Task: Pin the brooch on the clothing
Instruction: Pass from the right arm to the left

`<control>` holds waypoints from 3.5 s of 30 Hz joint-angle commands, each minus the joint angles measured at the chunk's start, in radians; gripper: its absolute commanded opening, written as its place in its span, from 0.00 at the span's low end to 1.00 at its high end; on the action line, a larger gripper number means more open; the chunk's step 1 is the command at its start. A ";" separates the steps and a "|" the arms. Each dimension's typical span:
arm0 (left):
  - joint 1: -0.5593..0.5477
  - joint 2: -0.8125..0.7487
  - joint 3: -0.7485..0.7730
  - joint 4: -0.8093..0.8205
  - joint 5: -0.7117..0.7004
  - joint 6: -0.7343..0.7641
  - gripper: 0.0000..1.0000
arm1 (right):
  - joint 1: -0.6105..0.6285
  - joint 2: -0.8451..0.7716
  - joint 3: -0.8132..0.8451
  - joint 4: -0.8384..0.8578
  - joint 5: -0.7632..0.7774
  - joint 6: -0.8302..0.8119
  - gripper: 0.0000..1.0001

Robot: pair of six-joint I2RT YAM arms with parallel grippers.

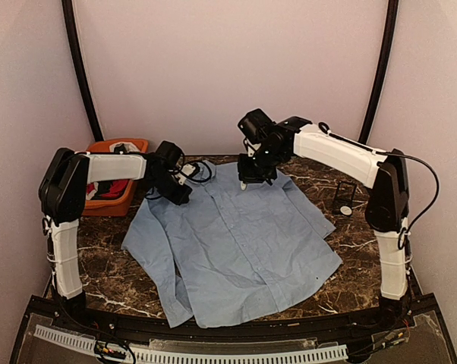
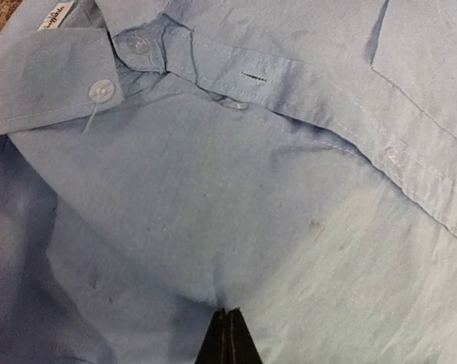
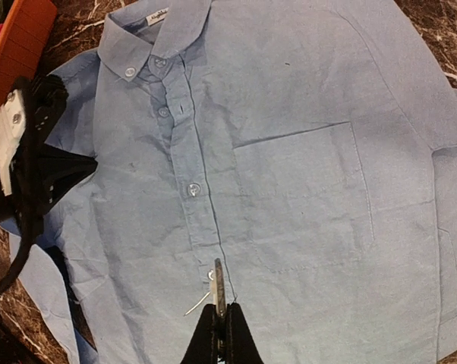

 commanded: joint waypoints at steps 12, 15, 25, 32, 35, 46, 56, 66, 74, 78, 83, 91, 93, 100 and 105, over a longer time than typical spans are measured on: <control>-0.013 -0.305 -0.199 0.156 0.133 -0.210 0.01 | -0.005 0.263 0.275 -0.040 -0.032 0.062 0.00; -0.013 -0.341 -0.235 0.182 0.100 -0.244 0.10 | -0.005 0.265 0.265 -0.026 -0.066 0.073 0.00; -0.071 -0.444 -0.396 0.455 0.219 -0.269 0.56 | -0.009 0.114 0.068 0.059 -0.289 0.150 0.00; -0.131 -0.505 -0.570 0.718 0.139 -0.223 0.63 | -0.063 -0.002 -0.119 0.231 -0.579 0.323 0.00; -0.153 -0.534 -0.657 0.817 0.089 -0.173 0.67 | -0.088 -0.055 -0.208 0.322 -0.652 0.404 0.00; -0.251 -0.530 -0.712 1.005 0.011 0.086 0.75 | -0.108 -0.121 -0.424 0.558 -0.836 0.618 0.00; -0.269 -0.517 -0.765 1.132 0.111 0.247 0.75 | -0.106 -0.183 -0.529 0.657 -0.869 0.690 0.00; -0.271 -0.523 -0.763 1.082 0.194 0.341 0.62 | -0.103 -0.185 -0.572 0.735 -0.908 0.743 0.00; -0.277 -0.518 -0.744 1.046 0.197 0.366 0.44 | -0.096 -0.190 -0.624 0.843 -0.950 0.825 0.00; -0.277 -0.515 -0.739 1.039 0.199 0.373 0.43 | -0.090 -0.187 -0.619 0.851 -0.955 0.834 0.00; -0.280 -0.514 -0.739 1.041 0.197 0.374 0.42 | -0.089 -0.189 -0.627 0.869 -0.957 0.862 0.00; -0.286 -0.515 -0.747 1.042 0.181 0.381 0.19 | -0.083 -0.184 -0.639 0.926 -0.965 0.915 0.00; -0.286 -0.514 -0.747 1.046 0.177 0.380 0.13 | -0.080 -0.181 -0.640 0.927 -0.967 0.921 0.00; -0.288 -0.515 -0.757 1.080 0.124 0.367 0.01 | -0.072 -0.174 -0.647 0.970 -0.985 0.920 0.00; -0.288 -0.530 -0.764 1.095 0.089 0.334 0.01 | -0.082 -0.164 -0.652 0.944 -1.020 0.821 0.40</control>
